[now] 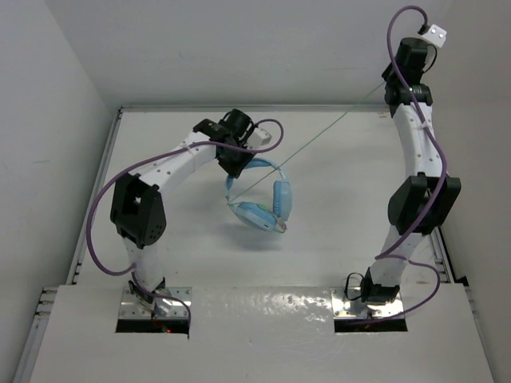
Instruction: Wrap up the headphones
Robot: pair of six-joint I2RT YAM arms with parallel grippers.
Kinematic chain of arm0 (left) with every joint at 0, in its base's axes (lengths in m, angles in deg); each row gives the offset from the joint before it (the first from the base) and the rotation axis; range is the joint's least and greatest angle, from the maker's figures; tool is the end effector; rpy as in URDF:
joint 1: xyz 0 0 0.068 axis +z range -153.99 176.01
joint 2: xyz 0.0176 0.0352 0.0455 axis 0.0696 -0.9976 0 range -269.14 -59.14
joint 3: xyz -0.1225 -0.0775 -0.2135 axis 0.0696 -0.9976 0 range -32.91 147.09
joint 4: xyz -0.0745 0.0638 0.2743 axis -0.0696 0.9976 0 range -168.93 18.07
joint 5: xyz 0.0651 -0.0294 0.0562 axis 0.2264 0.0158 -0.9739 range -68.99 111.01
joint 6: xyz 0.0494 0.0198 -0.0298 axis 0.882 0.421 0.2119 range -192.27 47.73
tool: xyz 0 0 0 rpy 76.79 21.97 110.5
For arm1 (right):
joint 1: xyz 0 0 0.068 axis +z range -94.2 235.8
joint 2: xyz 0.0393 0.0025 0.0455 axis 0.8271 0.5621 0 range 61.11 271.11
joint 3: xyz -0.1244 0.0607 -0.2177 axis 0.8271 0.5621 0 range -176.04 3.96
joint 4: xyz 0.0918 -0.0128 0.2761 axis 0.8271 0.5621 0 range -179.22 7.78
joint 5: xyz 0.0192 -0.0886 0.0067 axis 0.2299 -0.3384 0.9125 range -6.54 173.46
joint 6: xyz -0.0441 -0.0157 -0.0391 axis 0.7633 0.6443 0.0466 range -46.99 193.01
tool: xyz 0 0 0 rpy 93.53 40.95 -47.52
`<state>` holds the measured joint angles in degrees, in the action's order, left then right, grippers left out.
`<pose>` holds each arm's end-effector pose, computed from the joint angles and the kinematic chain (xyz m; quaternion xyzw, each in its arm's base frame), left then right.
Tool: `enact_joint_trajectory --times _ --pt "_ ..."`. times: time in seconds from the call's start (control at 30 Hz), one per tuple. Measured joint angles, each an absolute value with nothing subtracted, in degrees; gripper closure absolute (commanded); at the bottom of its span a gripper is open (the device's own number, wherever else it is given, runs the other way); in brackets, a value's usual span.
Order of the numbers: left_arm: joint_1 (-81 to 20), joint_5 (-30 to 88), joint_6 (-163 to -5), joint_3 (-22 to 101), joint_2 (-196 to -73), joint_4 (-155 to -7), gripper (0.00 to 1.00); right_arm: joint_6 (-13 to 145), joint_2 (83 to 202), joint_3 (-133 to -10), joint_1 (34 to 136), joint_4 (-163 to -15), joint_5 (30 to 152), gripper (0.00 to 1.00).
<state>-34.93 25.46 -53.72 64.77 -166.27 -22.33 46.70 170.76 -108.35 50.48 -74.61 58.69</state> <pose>0.3623 -0.2212 0.2558 0.4165 0.8844 -0.0601 0.2020 0.4861 -0.0645 0.3965 0.3367 0.6932 -0.0518 0.6351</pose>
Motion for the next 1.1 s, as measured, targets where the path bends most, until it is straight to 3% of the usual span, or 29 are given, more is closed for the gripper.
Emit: enact_joint_trajectory --times 0.23,0.37,0.6,0.8,1.1 --pt "-34.93 20.63 -55.73 61.85 -166.29 -25.37 1.00 50.88 167.89 -104.68 53.58 -77.49 60.00 1.00" --pt "-34.47 19.34 -58.29 62.68 -168.37 -23.54 1.00 55.36 161.23 -96.57 63.51 -84.86 62.41 1.00" --pt "-27.35 24.32 -65.35 74.70 -179.97 -20.45 1.00 53.57 152.55 -85.42 81.45 -99.07 76.02 1.00" --pt "-19.52 23.51 -66.99 84.27 -185.07 -20.26 1.00 51.75 152.29 -85.60 88.99 -105.67 84.77 1.00" --pt "-20.48 26.49 -65.15 84.66 -185.13 -20.06 1.00 51.18 156.07 -95.33 93.30 -106.37 88.57 1.00"
